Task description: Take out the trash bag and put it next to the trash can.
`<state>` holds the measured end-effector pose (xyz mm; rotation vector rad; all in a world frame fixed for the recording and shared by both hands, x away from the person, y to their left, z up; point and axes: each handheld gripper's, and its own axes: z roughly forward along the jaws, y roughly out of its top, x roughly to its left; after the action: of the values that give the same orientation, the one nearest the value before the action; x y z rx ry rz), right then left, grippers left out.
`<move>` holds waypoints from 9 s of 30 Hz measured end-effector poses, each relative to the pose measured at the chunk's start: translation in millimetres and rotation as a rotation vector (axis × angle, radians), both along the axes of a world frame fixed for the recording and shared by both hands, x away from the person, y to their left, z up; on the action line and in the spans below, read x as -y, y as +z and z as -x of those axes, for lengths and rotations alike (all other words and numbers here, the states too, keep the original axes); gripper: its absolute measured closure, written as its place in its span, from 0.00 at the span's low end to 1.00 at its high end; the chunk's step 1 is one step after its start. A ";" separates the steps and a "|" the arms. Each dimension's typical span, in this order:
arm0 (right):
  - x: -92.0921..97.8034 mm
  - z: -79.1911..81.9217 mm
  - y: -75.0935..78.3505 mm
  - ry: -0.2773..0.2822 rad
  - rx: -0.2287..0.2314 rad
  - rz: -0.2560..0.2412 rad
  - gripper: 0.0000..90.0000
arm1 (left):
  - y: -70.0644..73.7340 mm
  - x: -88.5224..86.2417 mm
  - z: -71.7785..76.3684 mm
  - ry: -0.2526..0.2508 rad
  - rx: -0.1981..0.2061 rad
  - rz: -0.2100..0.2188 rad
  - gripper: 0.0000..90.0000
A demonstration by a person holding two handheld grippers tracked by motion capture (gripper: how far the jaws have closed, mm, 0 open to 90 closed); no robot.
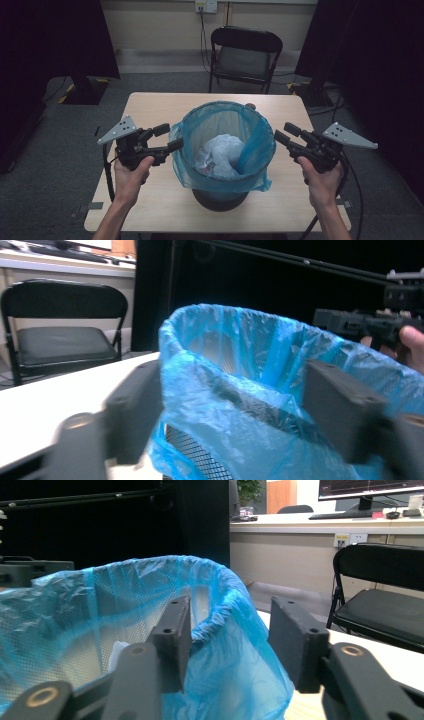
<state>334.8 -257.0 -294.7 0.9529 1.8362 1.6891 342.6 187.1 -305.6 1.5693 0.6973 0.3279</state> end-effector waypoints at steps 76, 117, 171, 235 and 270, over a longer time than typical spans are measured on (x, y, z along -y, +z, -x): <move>-116.9 3.8 87.8 0.405 0.096 -0.005 0.75 | 71.9 88.9 10.0 -0.208 0.187 -0.070 1.00; -108.7 -2.9 74.3 0.542 0.070 0.020 0.98 | 97.1 55.0 18.0 -0.228 0.178 -0.037 1.00; -109.3 -30.7 95.5 0.515 0.044 -0.029 0.16 | 126.9 81.6 -10.4 -0.226 0.183 0.006 0.97; -101.0 -144.1 89.1 0.253 0.000 0.008 0.96 | 105.1 56.2 -35.5 -0.017 0.101 0.017 0.31; -34.0 -181.6 10.5 0.013 -0.155 0.080 0.97 | 33.5 -3.2 -17.8 0.051 0.026 0.007 0.17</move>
<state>516.4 -223.0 -284.2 1.0670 1.9973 1.5752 360.4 190.3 -272.1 1.5402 0.7184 0.3821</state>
